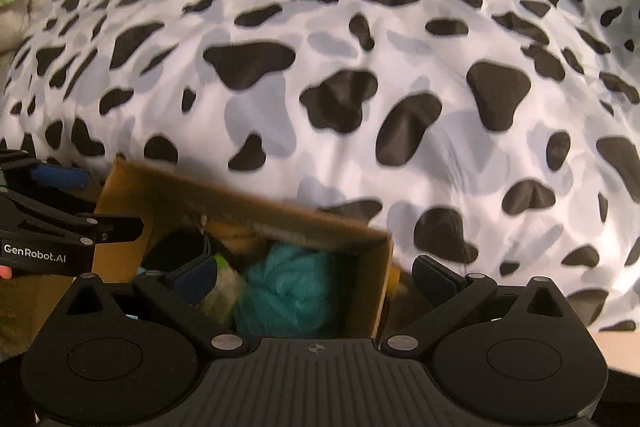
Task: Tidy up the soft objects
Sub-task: 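Move both grippers back toward the white cable and black roll on the bed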
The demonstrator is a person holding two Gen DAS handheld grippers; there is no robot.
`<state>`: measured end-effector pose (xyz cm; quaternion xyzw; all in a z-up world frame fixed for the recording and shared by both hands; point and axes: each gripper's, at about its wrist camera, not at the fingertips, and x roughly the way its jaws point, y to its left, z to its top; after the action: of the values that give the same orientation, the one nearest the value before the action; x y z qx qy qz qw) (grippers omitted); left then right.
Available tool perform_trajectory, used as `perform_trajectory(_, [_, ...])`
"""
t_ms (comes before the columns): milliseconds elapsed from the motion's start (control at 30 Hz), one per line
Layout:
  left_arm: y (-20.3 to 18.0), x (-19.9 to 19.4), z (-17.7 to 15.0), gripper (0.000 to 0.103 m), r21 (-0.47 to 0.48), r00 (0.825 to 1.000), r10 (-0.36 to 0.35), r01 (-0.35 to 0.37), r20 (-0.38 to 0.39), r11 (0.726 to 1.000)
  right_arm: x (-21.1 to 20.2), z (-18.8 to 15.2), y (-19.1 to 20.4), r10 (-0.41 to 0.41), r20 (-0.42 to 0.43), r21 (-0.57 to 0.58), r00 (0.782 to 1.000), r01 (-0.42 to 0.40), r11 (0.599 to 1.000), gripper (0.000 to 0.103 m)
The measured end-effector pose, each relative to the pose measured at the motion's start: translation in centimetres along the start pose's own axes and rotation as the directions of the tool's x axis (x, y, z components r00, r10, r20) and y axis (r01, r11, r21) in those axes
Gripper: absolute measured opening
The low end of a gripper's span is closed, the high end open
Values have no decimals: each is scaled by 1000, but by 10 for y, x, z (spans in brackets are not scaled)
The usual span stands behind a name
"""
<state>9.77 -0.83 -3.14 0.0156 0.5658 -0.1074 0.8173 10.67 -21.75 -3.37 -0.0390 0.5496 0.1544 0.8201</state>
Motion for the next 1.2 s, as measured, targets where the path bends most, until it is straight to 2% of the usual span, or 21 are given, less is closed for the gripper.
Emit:
perform_trajectory(200, [3,-6,18,85,-7,995,-34,35,93,999,-2,19,-9,6,95,-14,995,-5,1000,103])
perform_trajectory(367, [6,-11,32,85,-1,983,-73,74,170,997,-3,34,-11,13,167,-56,986,-4,998,103])
perform_trajectory(633, [11,-7,54,85,21,968,-46,42,246,999,-1,57,-18,1,281,-77,960,22,997,103])
perform_trajectory(833, [20,-4,72,85,30,955,-34,26,293,999,6,74,-26,-54,312,-68,948,79,995,103])
perform_trajectory(1200, [38,1,105,85,16,936,-7,2,351,1000,27,109,-25,-4,295,-115,955,39,993,103])
